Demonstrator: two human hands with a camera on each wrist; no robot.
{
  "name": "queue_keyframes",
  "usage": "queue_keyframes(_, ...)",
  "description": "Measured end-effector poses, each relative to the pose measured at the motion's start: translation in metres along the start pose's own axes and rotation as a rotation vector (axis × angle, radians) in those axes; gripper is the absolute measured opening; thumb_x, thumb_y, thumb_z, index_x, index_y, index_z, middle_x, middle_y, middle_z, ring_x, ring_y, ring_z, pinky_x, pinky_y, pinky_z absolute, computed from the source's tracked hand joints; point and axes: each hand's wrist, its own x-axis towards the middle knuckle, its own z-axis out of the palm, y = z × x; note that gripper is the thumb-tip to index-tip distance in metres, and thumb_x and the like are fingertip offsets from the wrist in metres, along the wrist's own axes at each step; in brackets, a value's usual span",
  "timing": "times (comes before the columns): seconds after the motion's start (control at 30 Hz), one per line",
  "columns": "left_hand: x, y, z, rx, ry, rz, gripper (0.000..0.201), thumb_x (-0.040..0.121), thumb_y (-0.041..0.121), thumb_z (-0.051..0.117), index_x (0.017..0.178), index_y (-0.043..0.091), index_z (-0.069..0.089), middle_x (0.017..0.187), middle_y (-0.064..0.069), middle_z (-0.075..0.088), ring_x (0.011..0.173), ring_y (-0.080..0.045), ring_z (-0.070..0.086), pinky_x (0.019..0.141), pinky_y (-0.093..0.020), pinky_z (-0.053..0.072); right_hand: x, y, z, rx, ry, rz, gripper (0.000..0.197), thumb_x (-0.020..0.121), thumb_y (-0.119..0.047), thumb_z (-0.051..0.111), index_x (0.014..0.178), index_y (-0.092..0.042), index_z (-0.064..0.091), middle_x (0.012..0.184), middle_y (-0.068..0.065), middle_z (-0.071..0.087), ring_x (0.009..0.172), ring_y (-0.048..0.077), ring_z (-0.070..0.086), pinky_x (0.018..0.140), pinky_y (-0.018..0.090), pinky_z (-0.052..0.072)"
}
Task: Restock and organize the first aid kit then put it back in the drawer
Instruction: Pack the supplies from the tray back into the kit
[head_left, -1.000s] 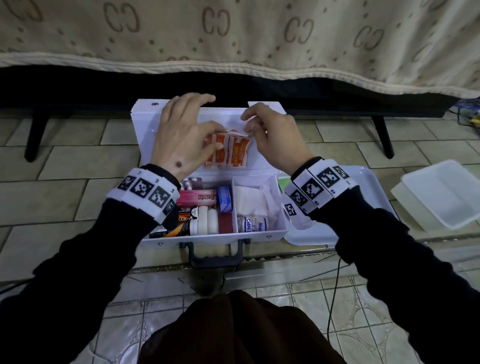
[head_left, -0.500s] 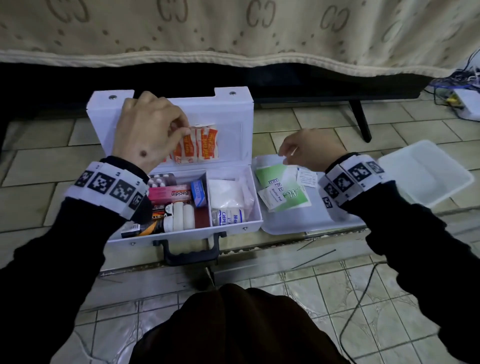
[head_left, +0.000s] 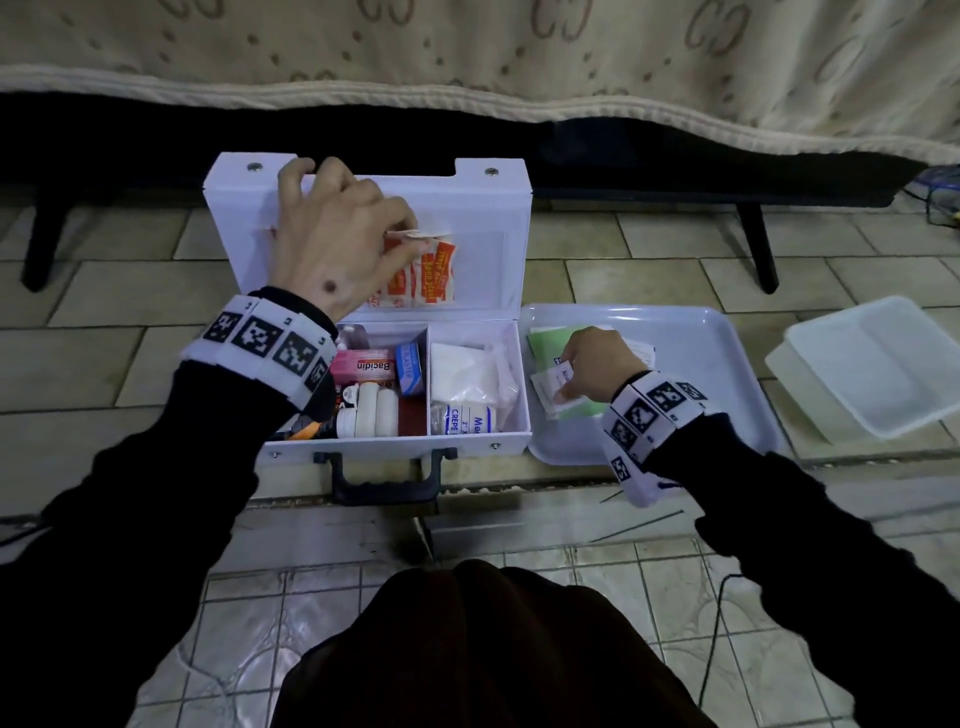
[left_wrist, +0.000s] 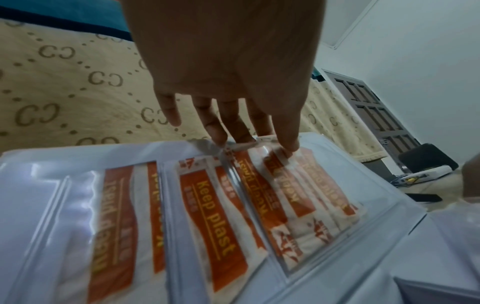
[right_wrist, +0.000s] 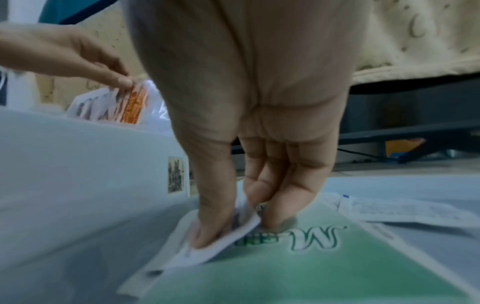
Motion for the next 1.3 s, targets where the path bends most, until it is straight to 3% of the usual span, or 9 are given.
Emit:
queue_keyframes(0.13,0.001,0.0,0.001,-0.012,0.006,-0.009,0.04,0.087,0.049,0.054,0.1,0.014,0.068,0.102,-0.007,0.067,0.106,-0.031,0.044,0.094,-0.044,0.023,-0.002,0.005,-0.026,0.202,0.139,-0.012,0.029,0.078,-0.005,0.07,0.105,0.004,0.064,0.111,0.018,0.066,0.088,0.021,0.057,0.07,0.021,0.041)
queue_keyframes(0.23,0.002,-0.001,0.002,-0.03,0.002,-0.023,0.037,0.085,0.049,0.056,0.096,0.015,0.068,0.101,-0.004,0.066,0.107,-0.029,0.044,0.097,-0.045,0.021,-0.009,-0.006,-0.07,0.305,0.419,-0.142,0.02,0.085,-0.009,0.063,0.104,-0.006,0.069,0.093,0.009,0.068,0.081,0.012,0.052,0.06,0.016,0.035)
queue_keyframes(0.4,0.005,-0.003,0.001,-0.062,-0.035,-0.056,0.031,0.086,0.046,0.057,0.091,0.018,0.068,0.1,-0.002,0.066,0.11,-0.028,0.044,0.106,-0.051,0.015,-0.013,-0.059,-0.11,0.485,0.643,-0.452,0.018,0.086,-0.012,0.06,0.1,-0.012,0.072,0.083,-0.005,0.062,0.065,-0.009,0.053,0.062,0.0,0.036)
queue_keyframes(0.47,0.005,-0.003,0.001,-0.072,-0.042,-0.064,0.029,0.086,0.045,0.058,0.092,0.018,0.069,0.098,-0.001,0.066,0.109,-0.028,0.044,0.108,-0.052,0.012,-0.003,-0.074,-0.104,0.469,0.664,-0.455,0.019,0.087,-0.01,0.059,0.101,-0.009,0.071,0.092,-0.002,0.066,0.074,-0.004,0.059,0.067,0.003,0.038)
queue_keyframes(0.53,0.005,-0.003,0.0,-0.085,-0.052,-0.077,0.029,0.085,0.044,0.059,0.093,0.018,0.068,0.098,0.0,0.066,0.11,-0.027,0.043,0.109,-0.053,0.009,0.006,-0.081,-0.095,0.43,0.703,-0.469,0.02,0.088,-0.007,0.057,0.102,-0.006,0.071,0.1,0.009,0.068,0.09,0.018,0.063,0.074,0.009,0.037)
queue_keyframes(0.87,0.005,-0.003,0.001,-0.029,-0.072,-0.066,0.037,0.085,0.053,0.054,0.091,0.019,0.067,0.093,0.0,0.066,0.108,-0.026,0.044,0.11,-0.059,0.004,0.013,-0.089,-0.106,-0.096,0.535,-0.559,0.028,0.089,-0.002,0.05,0.109,-0.009,0.068,0.109,0.014,0.063,0.105,0.032,0.049,0.086,0.035,0.043)
queue_keyframes(1.03,0.007,-0.002,0.002,0.079,-0.071,0.004,0.035,0.089,0.05,0.049,0.104,0.022,0.063,0.09,-0.007,0.065,0.106,-0.032,0.045,0.108,-0.065,0.005,0.008,-0.096,-0.105,-0.323,0.515,-0.523,0.028,0.095,-0.01,0.045,0.116,-0.016,0.062,0.118,0.012,0.051,0.116,0.031,0.039,0.076,0.032,0.025)
queue_keyframes(1.17,0.006,-0.001,0.005,0.082,-0.005,0.077,0.031,0.091,0.039,0.05,0.093,0.015,0.069,0.093,-0.007,0.063,0.103,-0.032,0.046,0.101,-0.052,0.02,0.006,-0.098,-0.102,-0.355,0.532,-0.473,0.028,0.096,-0.015,0.044,0.117,-0.018,0.061,0.122,0.011,0.045,0.119,0.03,0.036,0.082,0.036,0.029)
queue_keyframes(1.3,0.007,0.0,0.008,0.058,0.02,0.086,0.032,0.093,0.039,0.045,0.094,0.014,0.067,0.092,-0.008,0.067,0.099,-0.03,0.048,0.091,-0.043,0.017,0.009,-0.097,-0.098,-0.286,0.52,-0.461,0.027,0.096,-0.015,0.043,0.116,-0.017,0.06,0.12,0.008,0.05,0.117,0.027,0.039,0.087,0.036,0.031)
